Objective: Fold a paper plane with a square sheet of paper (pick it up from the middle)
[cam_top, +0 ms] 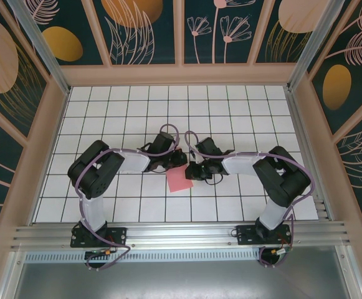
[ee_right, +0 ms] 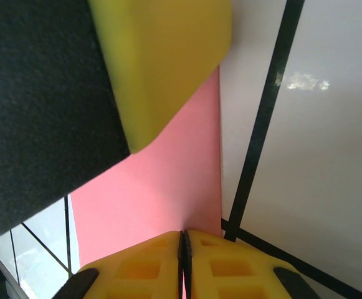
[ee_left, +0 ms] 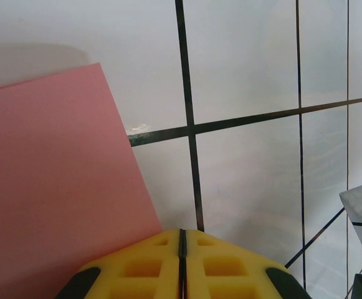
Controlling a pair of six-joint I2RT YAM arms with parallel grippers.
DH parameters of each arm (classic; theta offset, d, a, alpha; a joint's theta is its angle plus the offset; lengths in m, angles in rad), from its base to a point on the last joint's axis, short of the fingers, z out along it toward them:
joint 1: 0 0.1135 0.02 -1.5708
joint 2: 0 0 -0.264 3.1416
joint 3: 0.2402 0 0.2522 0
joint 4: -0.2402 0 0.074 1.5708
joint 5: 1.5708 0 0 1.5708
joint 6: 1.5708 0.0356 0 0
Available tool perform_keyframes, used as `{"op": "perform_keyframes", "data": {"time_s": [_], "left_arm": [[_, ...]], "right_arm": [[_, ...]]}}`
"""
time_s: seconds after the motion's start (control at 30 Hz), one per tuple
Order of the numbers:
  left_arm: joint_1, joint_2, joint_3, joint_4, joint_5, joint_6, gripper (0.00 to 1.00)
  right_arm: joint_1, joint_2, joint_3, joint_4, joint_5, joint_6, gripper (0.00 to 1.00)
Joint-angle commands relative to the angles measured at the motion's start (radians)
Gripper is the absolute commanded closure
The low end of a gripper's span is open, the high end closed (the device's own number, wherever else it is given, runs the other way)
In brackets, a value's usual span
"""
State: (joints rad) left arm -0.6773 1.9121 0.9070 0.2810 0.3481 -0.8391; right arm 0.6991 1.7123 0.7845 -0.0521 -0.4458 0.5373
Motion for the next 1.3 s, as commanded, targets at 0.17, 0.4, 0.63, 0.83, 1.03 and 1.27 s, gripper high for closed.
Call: {"op": "perform_keyframes", "data": {"time_s": [0.17, 0.4, 0.63, 0.83, 1.03, 1.27], "left_arm": [[-0.004, 0.051, 0.059, -0.147, -0.153, 0.047, 0.91], [-0.003, 0.074, 0.133, -0.218, -0.223, 0.080, 0.91], [0.008, 0.094, 0.193, -0.267, -0.256, 0.112, 0.91], [0.034, 0.107, 0.231, -0.286, -0.258, 0.136, 0.91], [0.050, 0.131, 0.264, -0.299, -0.252, 0.144, 0.91], [0.074, 0.138, 0.288, -0.299, -0.245, 0.154, 0.91]], "right_arm": [[0.011, 0.005, -0.067, -0.078, 0.025, -0.014, 0.86], [0.014, -0.016, -0.118, -0.088, 0.016, -0.004, 0.86], [0.012, 0.010, -0.157, -0.102, 0.024, 0.013, 0.86], [0.014, 0.018, -0.178, -0.111, 0.039, 0.013, 0.86], [0.016, 0.028, -0.188, -0.127, 0.073, 0.017, 0.87], [0.017, 0.038, -0.197, -0.126, 0.080, 0.020, 0.87]]}}
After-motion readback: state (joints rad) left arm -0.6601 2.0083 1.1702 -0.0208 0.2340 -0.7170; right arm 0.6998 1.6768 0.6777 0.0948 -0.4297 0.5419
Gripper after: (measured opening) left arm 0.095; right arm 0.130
